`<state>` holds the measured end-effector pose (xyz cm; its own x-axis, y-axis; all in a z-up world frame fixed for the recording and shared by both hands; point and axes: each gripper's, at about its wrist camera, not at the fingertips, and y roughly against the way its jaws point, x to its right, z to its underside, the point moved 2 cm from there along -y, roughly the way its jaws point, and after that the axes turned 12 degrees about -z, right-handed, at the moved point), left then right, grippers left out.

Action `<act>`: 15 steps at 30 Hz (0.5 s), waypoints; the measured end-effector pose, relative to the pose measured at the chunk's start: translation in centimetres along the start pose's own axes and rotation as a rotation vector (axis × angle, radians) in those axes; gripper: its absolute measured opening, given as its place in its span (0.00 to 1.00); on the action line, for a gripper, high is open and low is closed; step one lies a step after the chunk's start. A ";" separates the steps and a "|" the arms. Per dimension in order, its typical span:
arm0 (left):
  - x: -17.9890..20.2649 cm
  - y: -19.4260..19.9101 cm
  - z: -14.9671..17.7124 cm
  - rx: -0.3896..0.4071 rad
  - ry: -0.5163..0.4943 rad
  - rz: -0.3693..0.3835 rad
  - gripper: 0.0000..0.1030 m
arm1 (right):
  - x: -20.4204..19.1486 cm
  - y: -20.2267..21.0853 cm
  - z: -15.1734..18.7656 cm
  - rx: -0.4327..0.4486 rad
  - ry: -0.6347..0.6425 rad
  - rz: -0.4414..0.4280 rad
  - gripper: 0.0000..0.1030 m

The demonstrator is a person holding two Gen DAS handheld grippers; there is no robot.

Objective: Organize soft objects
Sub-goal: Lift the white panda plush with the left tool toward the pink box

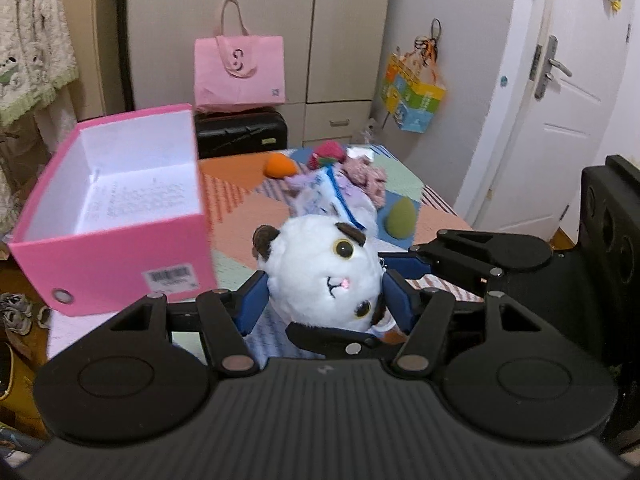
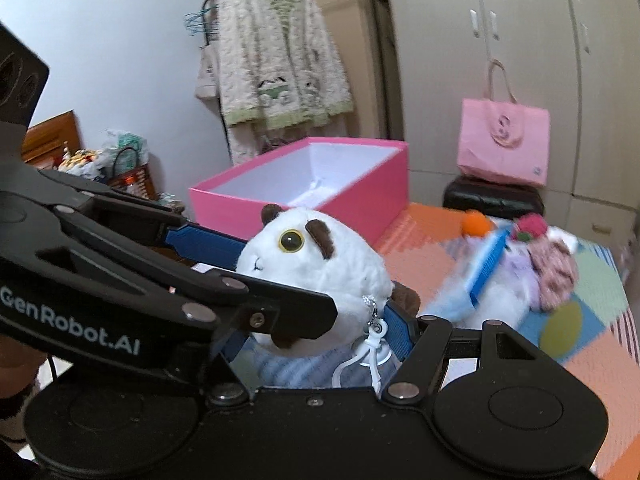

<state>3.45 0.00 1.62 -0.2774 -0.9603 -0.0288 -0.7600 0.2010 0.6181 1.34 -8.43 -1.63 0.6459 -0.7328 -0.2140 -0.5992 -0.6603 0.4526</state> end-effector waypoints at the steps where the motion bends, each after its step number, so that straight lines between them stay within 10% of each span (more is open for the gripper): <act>1: -0.6 0.3 -0.3 0.013 0.002 -0.007 0.59 | -0.4 -0.2 -0.5 0.003 0.020 -0.002 0.71; 15: -8.1 -0.2 -8.5 0.112 0.081 -0.064 0.60 | 0.1 -5.2 -10.8 0.027 0.108 -0.074 0.71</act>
<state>10.84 6.15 8.41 -0.1820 -0.9833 0.0008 -0.8367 0.1553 0.5252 9.64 -3.27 5.36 0.7353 -0.6607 -0.1512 -0.5594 -0.7175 0.4150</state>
